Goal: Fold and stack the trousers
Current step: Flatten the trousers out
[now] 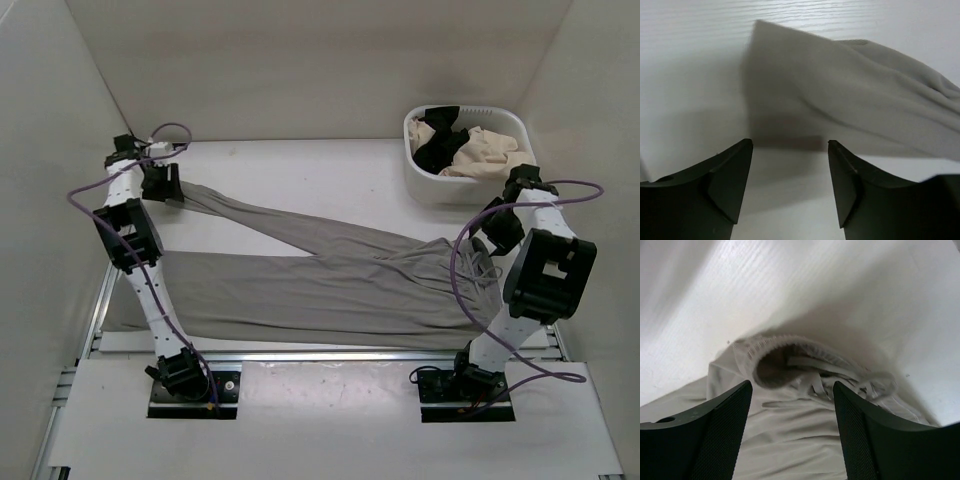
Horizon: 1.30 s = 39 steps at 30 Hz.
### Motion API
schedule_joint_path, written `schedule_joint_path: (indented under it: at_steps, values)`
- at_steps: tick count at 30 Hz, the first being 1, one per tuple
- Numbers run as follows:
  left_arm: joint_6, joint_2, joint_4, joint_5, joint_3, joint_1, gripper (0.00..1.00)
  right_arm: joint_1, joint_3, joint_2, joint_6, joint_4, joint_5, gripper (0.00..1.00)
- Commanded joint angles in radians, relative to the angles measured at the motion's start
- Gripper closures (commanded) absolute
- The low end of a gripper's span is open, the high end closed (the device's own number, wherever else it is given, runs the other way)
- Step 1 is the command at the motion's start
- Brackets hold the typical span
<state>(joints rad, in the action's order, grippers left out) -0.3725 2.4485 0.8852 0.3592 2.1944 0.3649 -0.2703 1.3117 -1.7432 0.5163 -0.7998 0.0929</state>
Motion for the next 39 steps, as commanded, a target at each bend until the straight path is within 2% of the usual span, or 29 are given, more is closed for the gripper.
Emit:
schedule_joint_path:
  at_steps: [1,6,7,10,15,21,23,24,27,28,30,35,39]
  values:
    - [0.061,-0.03,-0.08,-0.066,0.085,-0.069,0.26,-0.006,0.066,-0.058,-0.012,0.037,-0.044,0.29]
    - [0.001,0.044,-0.112,-0.182,0.084,-0.127,0.23,-0.015,0.084,-0.113,-0.012,0.028,-0.044,0.29]
    - [0.001,0.044,-0.112,-0.272,0.067,-0.138,0.25,-0.015,0.084,-0.127,0.001,0.028,-0.044,0.29]
    - [-0.028,0.044,-0.123,-0.328,-0.007,-0.149,0.32,-0.015,0.07,-0.127,0.023,0.057,-0.067,0.29]
    - [-0.058,0.005,-0.123,-0.42,-0.14,-0.158,0.86,-0.024,0.075,-0.168,0.054,0.074,-0.058,0.29]
    - [-0.08,-0.114,-0.123,-0.45,-0.332,-0.144,0.86,-0.024,0.084,-0.177,0.074,0.122,-0.145,0.34]
    - [-0.08,-0.19,-0.114,-0.438,-0.387,-0.133,0.86,-0.004,0.084,-0.165,0.074,0.113,-0.133,0.43]
    - [-0.089,-0.244,-0.114,-0.437,-0.442,-0.133,0.86,-0.004,0.084,-0.145,0.065,0.113,-0.124,0.54]
    - [-0.118,-0.311,-0.105,-0.419,-0.548,-0.133,0.86,0.005,0.084,-0.145,0.045,0.103,-0.114,0.73]
    - [-0.118,-0.341,-0.104,-0.41,-0.571,-0.133,0.86,0.005,0.102,-0.163,0.045,0.068,-0.114,0.88]
    - [-0.118,-0.362,-0.095,-0.401,-0.637,-0.123,0.86,0.005,0.13,-0.186,0.036,0.036,-0.114,0.99]
    - [-0.109,-0.43,-0.074,-0.421,-0.754,-0.057,0.86,-0.004,0.139,-0.165,-0.012,0.027,-0.105,1.0]
    - [-0.12,-0.454,-0.045,-0.411,-0.792,0.006,0.86,-0.014,0.057,-0.078,-0.055,0.016,-0.139,1.0]
